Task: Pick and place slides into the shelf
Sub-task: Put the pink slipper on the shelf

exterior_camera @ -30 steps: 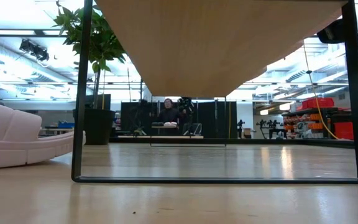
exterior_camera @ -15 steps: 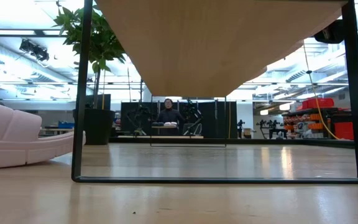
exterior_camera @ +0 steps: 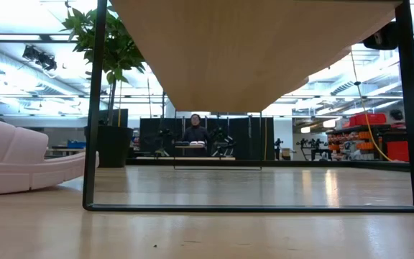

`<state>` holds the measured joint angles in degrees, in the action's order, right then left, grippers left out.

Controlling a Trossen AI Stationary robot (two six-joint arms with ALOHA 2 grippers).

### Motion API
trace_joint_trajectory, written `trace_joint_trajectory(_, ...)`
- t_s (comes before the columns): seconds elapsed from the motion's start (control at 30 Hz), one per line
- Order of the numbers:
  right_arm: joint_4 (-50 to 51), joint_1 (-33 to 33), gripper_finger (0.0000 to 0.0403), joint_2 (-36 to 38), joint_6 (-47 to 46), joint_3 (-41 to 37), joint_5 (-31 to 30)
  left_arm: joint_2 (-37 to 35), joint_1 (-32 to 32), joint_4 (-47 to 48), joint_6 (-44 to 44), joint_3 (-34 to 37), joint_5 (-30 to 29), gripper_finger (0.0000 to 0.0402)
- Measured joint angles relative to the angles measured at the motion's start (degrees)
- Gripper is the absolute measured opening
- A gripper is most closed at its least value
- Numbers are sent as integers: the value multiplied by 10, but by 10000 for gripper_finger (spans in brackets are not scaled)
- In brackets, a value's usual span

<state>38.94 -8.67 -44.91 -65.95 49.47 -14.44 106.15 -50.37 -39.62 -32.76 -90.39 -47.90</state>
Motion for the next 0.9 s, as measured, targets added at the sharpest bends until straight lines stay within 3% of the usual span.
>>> trace_joint_trajectory(0.07, 0, 0, 169, 0, 0, 0, 0, -1, 21, -41, 61, 0, 75, 6)
trace_joint_trajectory(0.13, 0, 0, 169, 1, -2, 0, 4, -2, 33, -23, 58, 0, 102, 5)
trace_joint_trajectory(0.33, 0, -2, 169, 10, -2, 0, 25, -1, 28, 216, -196, 1, 149, 9)
trace_joint_trajectory(0.43, 0, -2, 169, 18, -2, 0, 33, 9, 14, 246, -270, 1, 134, 4)
trace_joint_trajectory(0.53, 0, -2, 169, 25, 4, 0, 34, 35, -5, 173, -259, 1, 97, 5)
trace_joint_trajectory(0.63, 1, -2, 169, 27, 18, 0, 34, 77, -10, 35, -217, 1, 98, 6)
trace_joint_trajectory(0.77, 2, -2, 169, 27, 20, 0, 34, 146, 6, -197, -188, 1, 154, 4)
trace_joint_trajectory(0.9, 2, -2, 169, 27, 19, 0, 34, 199, 16, -343, -190, 1, 231, 3)
